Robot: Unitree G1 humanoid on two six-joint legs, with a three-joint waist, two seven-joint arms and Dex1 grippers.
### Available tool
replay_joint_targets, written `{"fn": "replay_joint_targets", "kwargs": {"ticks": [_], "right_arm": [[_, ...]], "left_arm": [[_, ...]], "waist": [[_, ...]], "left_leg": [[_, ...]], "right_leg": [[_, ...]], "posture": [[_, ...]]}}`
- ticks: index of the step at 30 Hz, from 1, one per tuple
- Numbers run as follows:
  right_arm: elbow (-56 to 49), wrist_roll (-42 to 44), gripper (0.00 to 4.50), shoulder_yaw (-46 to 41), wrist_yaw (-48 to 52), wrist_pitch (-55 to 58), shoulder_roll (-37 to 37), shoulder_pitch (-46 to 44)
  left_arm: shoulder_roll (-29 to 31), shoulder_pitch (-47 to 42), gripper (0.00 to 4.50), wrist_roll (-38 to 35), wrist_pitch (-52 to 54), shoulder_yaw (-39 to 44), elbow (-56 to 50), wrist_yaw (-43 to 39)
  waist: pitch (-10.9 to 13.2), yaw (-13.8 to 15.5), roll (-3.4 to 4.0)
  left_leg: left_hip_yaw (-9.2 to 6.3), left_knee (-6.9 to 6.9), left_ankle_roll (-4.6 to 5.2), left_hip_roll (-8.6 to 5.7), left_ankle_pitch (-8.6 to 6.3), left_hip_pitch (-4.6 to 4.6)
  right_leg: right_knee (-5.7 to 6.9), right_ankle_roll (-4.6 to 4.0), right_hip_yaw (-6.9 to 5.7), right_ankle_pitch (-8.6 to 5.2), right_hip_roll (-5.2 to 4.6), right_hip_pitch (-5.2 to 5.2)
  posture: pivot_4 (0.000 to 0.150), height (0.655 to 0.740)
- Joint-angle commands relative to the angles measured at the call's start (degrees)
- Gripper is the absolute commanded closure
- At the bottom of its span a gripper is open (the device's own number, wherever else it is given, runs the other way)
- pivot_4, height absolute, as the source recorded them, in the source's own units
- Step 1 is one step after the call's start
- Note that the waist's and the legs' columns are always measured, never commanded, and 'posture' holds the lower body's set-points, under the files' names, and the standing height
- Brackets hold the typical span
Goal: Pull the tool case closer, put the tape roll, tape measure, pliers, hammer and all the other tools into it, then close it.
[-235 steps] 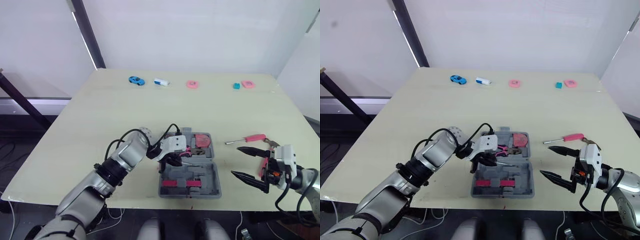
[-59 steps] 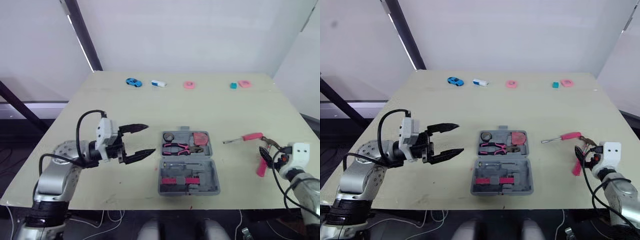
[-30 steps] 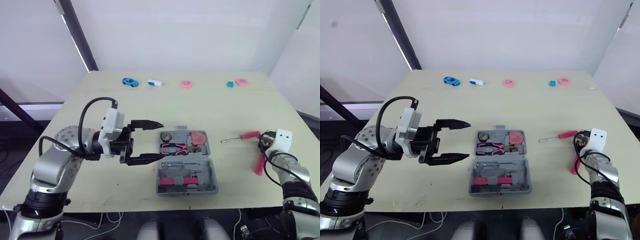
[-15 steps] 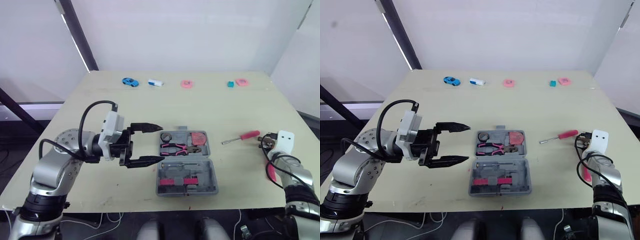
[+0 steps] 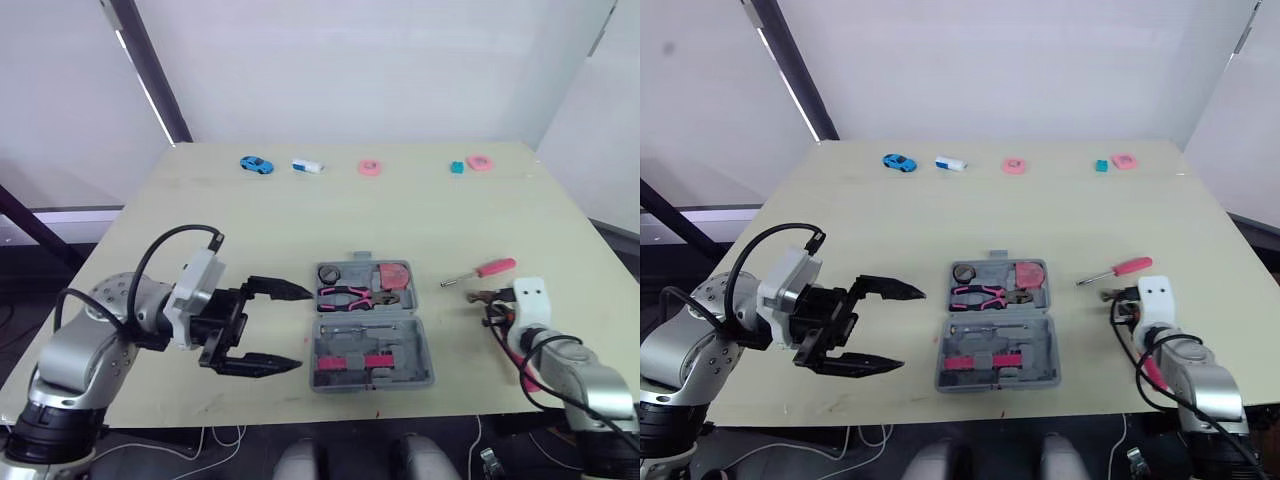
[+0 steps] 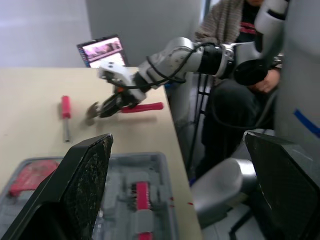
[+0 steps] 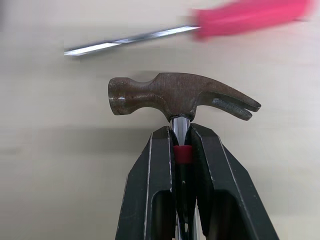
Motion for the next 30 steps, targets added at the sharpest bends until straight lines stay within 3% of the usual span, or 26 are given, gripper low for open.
{"fn": "replay_joint_targets", "kwargs": {"ticks": [1, 10, 13, 19, 20, 26, 30], "right_arm": [[-3.2, -1.2, 4.39, 1.2, -2.9, -0.1, 3.0, -0.1], [-1.9, -3.3, 4.39, 0.4, -8.5, -1.2, 8.4, 0.3], [-3.2, -3.2, 3.22, 0.7, -7.9, -0.6, 8.3, 0.7], [-7.5, -0.9, 0.25, -1.1, -4.0, 2.3, 4.6, 1.7], [-8.5, -0.4, 0.06, -1.3, -3.2, 3.1, 3.8, 2.0], [-14.8, 6.7, 0.06, -3.2, 9.9, 7.9, -7.7, 2.9], [-8.4, 8.8, 0.06, -2.4, 27.8, -2.4, -19.1, -1.9]], "left_arm": [[0.9, -0.2, 0.0, -1.1, -0.7, 0.7, -1.4, -2.3], [0.2, -0.3, 0.0, 0.2, -2.5, 1.1, 0.2, -1.6], [0.2, 0.2, 0.0, 0.4, -2.8, 1.4, 0.4, -1.5], [0.1, 1.7, 0.0, 0.4, -3.3, 2.4, 0.5, -0.5], [0.1, 2.0, 0.0, 0.5, -3.5, 2.6, 0.5, -0.5], [-0.6, 4.6, 0.0, 1.4, -4.9, 4.3, 1.0, 1.5], [-2.7, 6.1, 0.0, 2.6, -6.2, 4.1, 0.4, 4.3]], "waist": [[0.0, 0.0, 0.0], [0.0, 0.1, -0.01], [0.0, 0.1, -0.01], [0.0, 0.1, -0.01], [0.0, 0.1, -0.02], [0.0, 0.1, -0.02], [0.3, 0.0, 0.03]], "left_leg": [[0.01, 0.0, 0.0, -0.01, 0.0, -0.01], [-0.02, 0.0, 0.0, -0.01, 0.0, -0.03], [0.0, 0.0, 0.0, -0.01, 0.0, -0.03], [-0.01, -0.02, 0.0, -0.01, 0.0, -0.04], [0.0, -0.02, 0.0, -0.01, 0.0, -0.04], [-0.01, -0.03, 0.0, 0.0, 0.0, -0.03], [0.12, 0.08, 0.0, -0.05, 0.0, 0.01]], "right_leg": [[-0.01, 0.0, 0.0, 0.0, -0.01, 0.0], [0.0, 0.01, -0.03, 0.01, 0.0, -0.02], [-0.01, 0.0, -0.02, 0.0, -0.02, -0.02], [-0.02, 0.02, -0.02, 0.01, -0.02, -0.02], [-0.02, 0.02, -0.02, 0.01, -0.02, -0.02], [-0.02, 0.0, -0.04, -0.01, -0.02, -0.02], [-0.04, 0.14, 0.06, -0.02, -0.09, 0.0]], "posture": [[0.15, 0.74], [0.15, 0.74], [0.15, 0.74], [0.15, 0.74], [0.15, 0.74], [0.15, 0.74], [0.15, 0.74]]}}
